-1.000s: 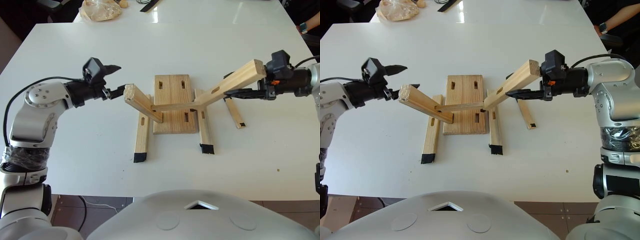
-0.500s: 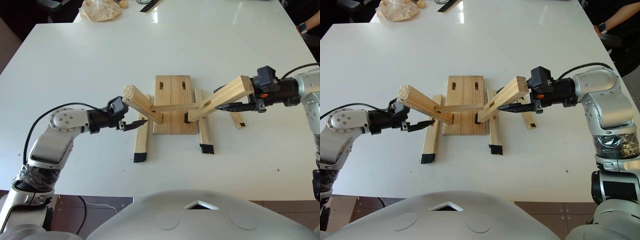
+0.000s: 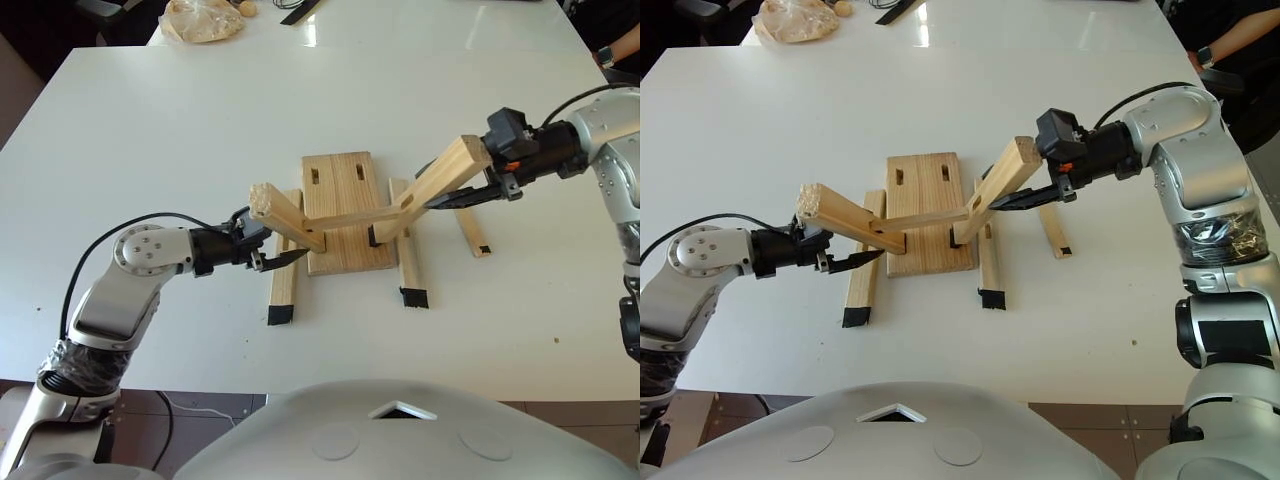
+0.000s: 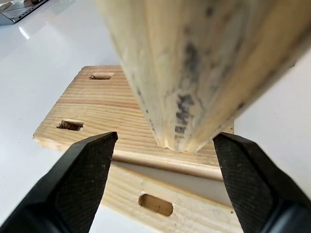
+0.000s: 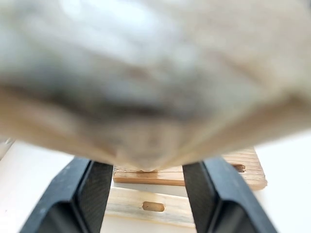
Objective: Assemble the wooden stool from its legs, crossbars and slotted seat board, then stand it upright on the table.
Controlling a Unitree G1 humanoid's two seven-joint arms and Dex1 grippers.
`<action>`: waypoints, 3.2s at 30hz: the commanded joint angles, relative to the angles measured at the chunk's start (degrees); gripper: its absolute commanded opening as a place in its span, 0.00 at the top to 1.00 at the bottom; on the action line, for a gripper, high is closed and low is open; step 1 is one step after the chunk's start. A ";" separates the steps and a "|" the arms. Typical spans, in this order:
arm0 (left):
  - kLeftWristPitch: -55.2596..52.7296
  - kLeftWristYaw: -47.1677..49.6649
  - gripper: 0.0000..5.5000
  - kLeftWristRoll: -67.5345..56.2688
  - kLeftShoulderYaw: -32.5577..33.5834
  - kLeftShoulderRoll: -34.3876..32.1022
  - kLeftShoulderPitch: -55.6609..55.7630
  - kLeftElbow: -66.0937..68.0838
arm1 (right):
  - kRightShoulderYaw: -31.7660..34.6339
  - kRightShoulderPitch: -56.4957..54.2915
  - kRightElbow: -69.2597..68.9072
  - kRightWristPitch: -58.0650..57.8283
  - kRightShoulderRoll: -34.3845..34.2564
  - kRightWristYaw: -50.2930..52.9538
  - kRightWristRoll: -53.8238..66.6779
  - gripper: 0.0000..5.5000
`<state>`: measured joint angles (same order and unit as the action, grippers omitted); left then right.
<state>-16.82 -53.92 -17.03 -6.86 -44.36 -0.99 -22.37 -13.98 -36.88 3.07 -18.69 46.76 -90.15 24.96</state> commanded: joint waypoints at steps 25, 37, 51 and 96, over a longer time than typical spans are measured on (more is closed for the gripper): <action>-6.16 1.64 0.34 -1.39 -1.67 2.98 4.28 -6.64 | -7.02 1.80 -2.95 2.24 -3.88 1.25 -7.77 0.64; -6.00 -3.19 0.34 -7.05 7.67 -0.96 -0.06 -3.35 | -8.80 -0.32 1.76 3.17 -2.05 0.54 -10.55 0.64; -13.57 0.46 0.34 -16.90 19.19 0.45 12.03 10.54 | -6.58 -3.13 -2.11 2.15 3.03 -2.09 -7.46 0.64; -5.81 -17.93 0.50 -10.68 19.68 -10.67 16.58 20.90 | -7.10 -2.54 -3.03 1.24 -1.87 -0.32 -8.96 0.64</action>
<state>-30.21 -68.97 -35.41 11.62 -48.91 27.98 1.23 -21.25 -42.44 0.86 -16.16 42.21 -90.75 17.65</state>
